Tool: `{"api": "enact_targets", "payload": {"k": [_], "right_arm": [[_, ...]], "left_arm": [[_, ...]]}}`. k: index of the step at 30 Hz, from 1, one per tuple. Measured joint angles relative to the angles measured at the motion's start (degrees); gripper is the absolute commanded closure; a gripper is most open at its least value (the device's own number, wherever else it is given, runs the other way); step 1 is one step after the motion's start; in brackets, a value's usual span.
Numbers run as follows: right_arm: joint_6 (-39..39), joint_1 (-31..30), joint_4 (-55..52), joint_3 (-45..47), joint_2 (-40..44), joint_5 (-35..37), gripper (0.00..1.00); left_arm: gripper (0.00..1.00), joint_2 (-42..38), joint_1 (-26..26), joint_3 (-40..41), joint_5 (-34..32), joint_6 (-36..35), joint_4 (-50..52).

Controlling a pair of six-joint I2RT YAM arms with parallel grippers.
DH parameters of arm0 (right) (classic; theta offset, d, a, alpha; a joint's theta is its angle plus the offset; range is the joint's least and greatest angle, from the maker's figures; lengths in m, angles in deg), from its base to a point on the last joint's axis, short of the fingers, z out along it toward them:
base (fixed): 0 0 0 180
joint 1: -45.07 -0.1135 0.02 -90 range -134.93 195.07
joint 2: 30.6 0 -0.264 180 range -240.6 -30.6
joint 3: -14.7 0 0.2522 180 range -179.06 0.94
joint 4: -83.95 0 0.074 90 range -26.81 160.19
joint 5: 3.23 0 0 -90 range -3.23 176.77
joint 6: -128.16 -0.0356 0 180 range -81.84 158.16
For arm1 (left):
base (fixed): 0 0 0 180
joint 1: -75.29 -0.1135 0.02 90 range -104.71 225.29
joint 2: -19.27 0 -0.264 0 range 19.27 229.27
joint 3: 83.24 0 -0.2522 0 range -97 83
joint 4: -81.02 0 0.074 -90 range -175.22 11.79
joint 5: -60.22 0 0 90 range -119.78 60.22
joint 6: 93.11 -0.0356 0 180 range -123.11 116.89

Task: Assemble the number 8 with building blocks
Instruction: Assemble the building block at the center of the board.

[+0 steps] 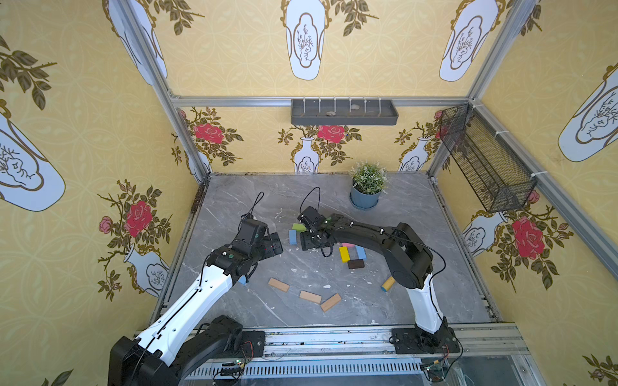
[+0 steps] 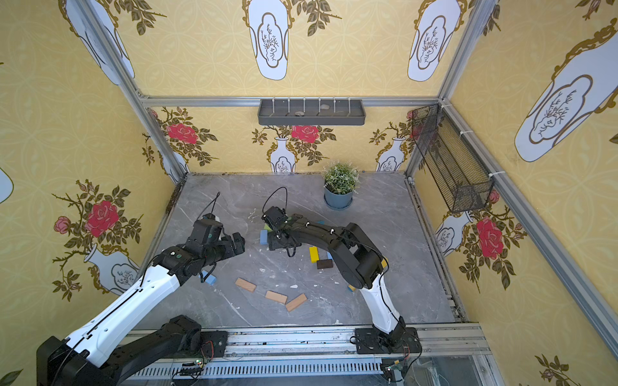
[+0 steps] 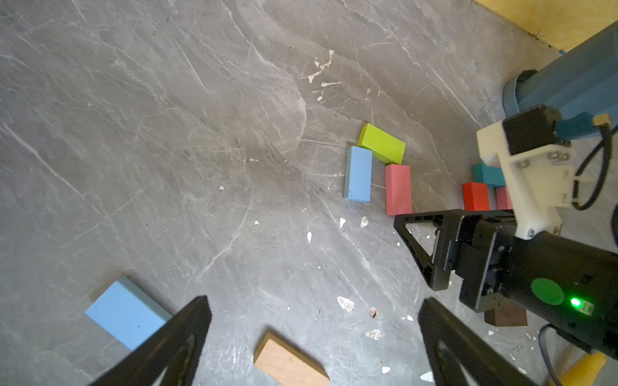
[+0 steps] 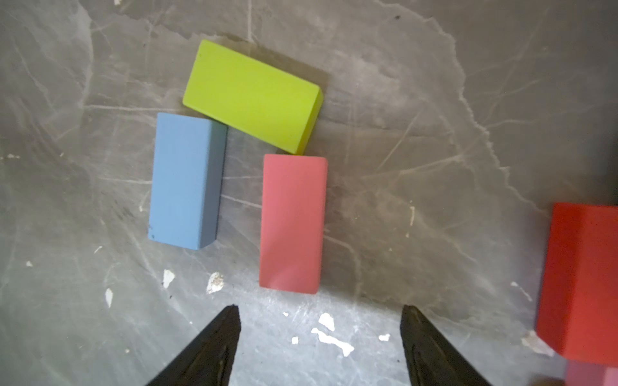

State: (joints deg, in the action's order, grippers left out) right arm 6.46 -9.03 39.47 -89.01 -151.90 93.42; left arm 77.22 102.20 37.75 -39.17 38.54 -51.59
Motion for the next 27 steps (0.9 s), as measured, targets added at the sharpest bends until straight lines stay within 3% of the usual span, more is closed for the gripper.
{"api": "enact_targets", "payload": {"k": [11, 27], "right_arm": [[1.20, -0.46, -2.40, -0.59, -0.70, 4.04, 0.20], [1.36, -0.46, -2.49, -1.84, -3.21, 4.31, 0.20]], "left_arm": [[0.00, 0.39, 0.00, 0.07, 0.00, 0.00, -0.11], [0.00, 0.79, 0.00, 0.11, 0.00, -0.04, -0.15]]}}
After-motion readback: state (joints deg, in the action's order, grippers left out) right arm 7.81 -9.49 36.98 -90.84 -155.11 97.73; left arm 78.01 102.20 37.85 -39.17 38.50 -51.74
